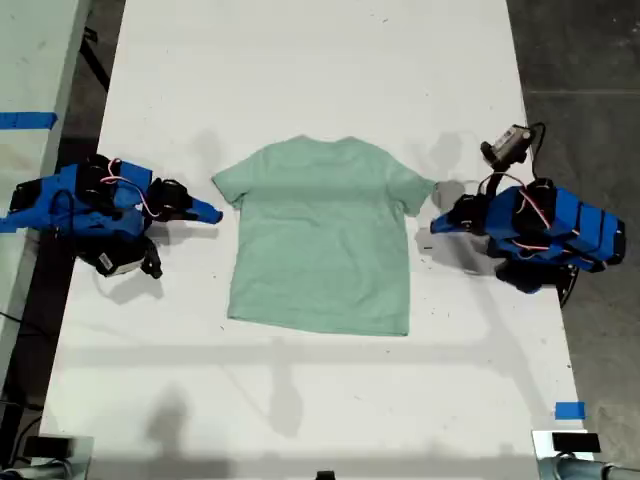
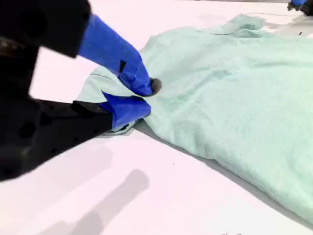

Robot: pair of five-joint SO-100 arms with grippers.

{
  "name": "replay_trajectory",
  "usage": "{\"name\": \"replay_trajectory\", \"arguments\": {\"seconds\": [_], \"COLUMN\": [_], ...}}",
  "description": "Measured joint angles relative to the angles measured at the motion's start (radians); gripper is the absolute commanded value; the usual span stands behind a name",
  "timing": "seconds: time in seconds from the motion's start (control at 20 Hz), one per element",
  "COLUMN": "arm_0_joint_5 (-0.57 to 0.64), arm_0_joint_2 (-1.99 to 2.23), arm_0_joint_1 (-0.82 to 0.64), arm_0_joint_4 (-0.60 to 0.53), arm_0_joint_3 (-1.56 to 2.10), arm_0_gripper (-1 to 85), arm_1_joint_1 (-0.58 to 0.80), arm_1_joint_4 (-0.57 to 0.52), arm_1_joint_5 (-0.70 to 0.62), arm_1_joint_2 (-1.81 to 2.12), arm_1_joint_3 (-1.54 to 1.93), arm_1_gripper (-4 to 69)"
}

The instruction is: Fold tshirt

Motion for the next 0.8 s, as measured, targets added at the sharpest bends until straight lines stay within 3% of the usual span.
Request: {"name": "replay_trajectory", "arguments": {"seconds": [0.35,0.5,0.8], "arm_0_joint_5": [-0.021,0.021,0.311], "arm_0_joint_2": [-0.043,-0.414,-1.081], "arm_0_joint_1": [-0.043,-0.084,-0.341], "arm_0_joint_4": [-0.034,-0.075,0.256], "arm_0_joint_3": [-0.058,-0.285,-0.965], "arm_0_gripper": [0.1,0.1,0.1], "arm_1_joint_1": [-0.049,0.011,0.23], "arm_1_joint_4": [0.021,0.048,0.183], "arm_1_joint_5": [0.009,-0.104,-0.471], "arm_1_joint_2": [-0.067,-0.322,-0.922], "arm_1_joint_3": [-0.115,-0.331,-0.868], "arm_1_gripper": [-0.3,-0.3,-0.4]}}
